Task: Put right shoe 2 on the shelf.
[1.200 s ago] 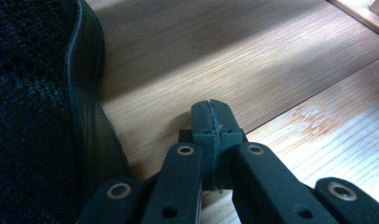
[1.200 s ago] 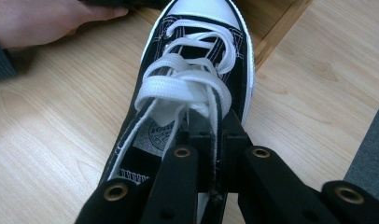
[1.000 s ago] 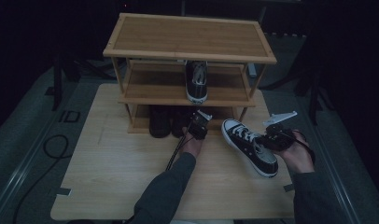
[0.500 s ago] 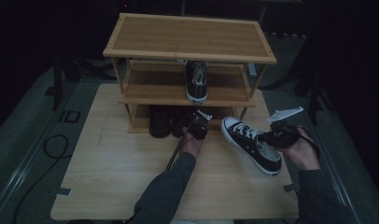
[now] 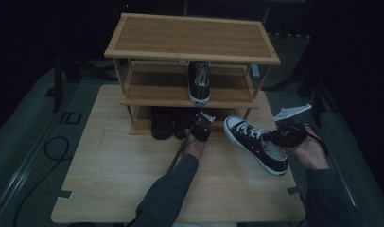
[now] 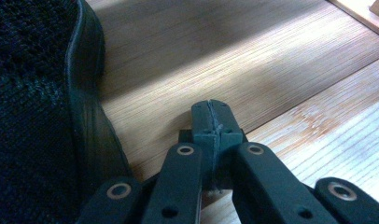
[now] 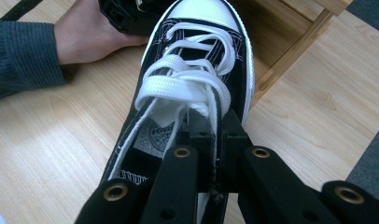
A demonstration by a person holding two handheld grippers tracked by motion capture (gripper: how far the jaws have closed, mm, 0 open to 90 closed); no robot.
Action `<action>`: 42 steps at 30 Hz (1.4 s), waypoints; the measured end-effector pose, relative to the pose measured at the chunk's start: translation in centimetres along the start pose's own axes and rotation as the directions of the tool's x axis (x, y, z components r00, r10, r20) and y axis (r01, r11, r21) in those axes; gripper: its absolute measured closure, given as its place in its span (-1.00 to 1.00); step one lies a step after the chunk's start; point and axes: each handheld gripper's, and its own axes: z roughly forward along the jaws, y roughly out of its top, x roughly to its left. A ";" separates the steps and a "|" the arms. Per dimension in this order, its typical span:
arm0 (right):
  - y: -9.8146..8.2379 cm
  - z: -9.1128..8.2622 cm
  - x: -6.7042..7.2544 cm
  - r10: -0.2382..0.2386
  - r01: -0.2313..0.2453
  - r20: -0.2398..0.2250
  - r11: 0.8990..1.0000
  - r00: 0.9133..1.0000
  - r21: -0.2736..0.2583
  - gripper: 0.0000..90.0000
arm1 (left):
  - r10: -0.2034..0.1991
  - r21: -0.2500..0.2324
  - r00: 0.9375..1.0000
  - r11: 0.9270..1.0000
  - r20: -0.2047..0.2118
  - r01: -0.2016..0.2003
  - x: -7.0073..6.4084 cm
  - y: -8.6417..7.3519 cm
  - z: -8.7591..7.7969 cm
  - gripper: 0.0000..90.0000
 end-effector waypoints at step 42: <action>2.6 -3.8 0.2 -0.060 0.057 -0.046 0.996 0.997 -0.066 0.95 | 0.010 0.011 1.000 1.000 -0.008 -0.010 0.1 0.0 -0.1 1.00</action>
